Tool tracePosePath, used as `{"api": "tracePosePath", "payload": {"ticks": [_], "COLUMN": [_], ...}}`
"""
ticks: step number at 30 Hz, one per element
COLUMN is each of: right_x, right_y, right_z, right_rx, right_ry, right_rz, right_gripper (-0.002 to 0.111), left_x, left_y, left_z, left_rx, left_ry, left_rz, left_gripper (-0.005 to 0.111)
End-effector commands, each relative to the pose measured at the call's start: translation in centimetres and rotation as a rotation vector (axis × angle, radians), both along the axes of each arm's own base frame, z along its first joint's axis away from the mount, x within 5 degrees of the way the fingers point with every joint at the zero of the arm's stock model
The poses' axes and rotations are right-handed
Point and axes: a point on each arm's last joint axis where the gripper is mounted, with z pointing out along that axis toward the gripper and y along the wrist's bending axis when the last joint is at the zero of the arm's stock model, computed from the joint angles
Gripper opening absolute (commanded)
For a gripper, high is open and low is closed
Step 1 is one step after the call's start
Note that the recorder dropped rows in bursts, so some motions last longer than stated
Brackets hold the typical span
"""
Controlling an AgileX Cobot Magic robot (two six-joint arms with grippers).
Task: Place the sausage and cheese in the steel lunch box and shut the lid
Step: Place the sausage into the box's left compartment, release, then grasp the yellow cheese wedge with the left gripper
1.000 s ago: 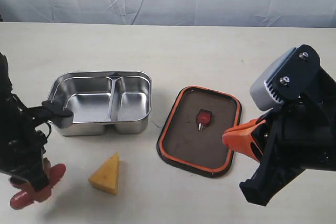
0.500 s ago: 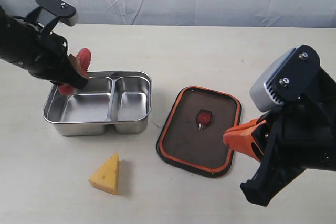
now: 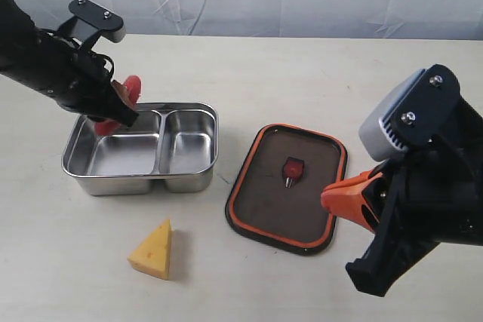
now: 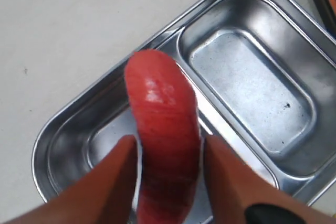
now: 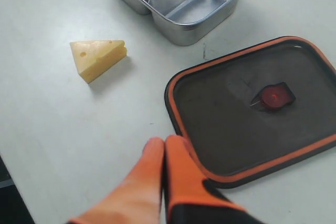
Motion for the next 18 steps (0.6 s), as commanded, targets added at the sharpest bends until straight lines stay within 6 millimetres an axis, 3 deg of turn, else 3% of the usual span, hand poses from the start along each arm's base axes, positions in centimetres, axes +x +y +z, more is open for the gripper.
{"api": "tracePosePath", "payload": {"ticks": [1,5,9,11,15,18], "right_x": [0.0,-0.1,-0.1,-0.2,-0.3,-0.3], "right_y": [-0.2,-0.2,-0.2,-0.2,-0.3,-0.3], "right_z": [0.0,-0.1,-0.1,-0.2,-0.3,-0.3], "right_rx": [-0.002,-0.005,-0.011,-0.017,-0.03,-0.029], "right_ry": [-0.009,-0.003,0.004,0.006,0.022,0.032], "right_rz": [-0.001,-0.001,0.003,0.006,0.013,0.008], "right_gripper": [0.0,0.0,0.0,0.0,0.0,0.0], "left_x": [-0.1,-0.3,-0.9,-1.6,-3.5,-4.7], "left_y": [-0.5,-0.5,-0.8,-1.0,-0.9,-1.2], "left_z": [0.0,0.0,0.3,0.6,1.0,1.6], "left_rx": [-0.012,-0.01,-0.047,-0.076,-0.068,-0.082], "left_ry": [0.015,0.029,0.095,0.157,0.298,0.388], "left_rz": [-0.01,-0.017,-0.024,-0.03,-0.098,-0.114], "left_gripper": [0.051,0.058,0.058,0.047,0.0,0.0]}}
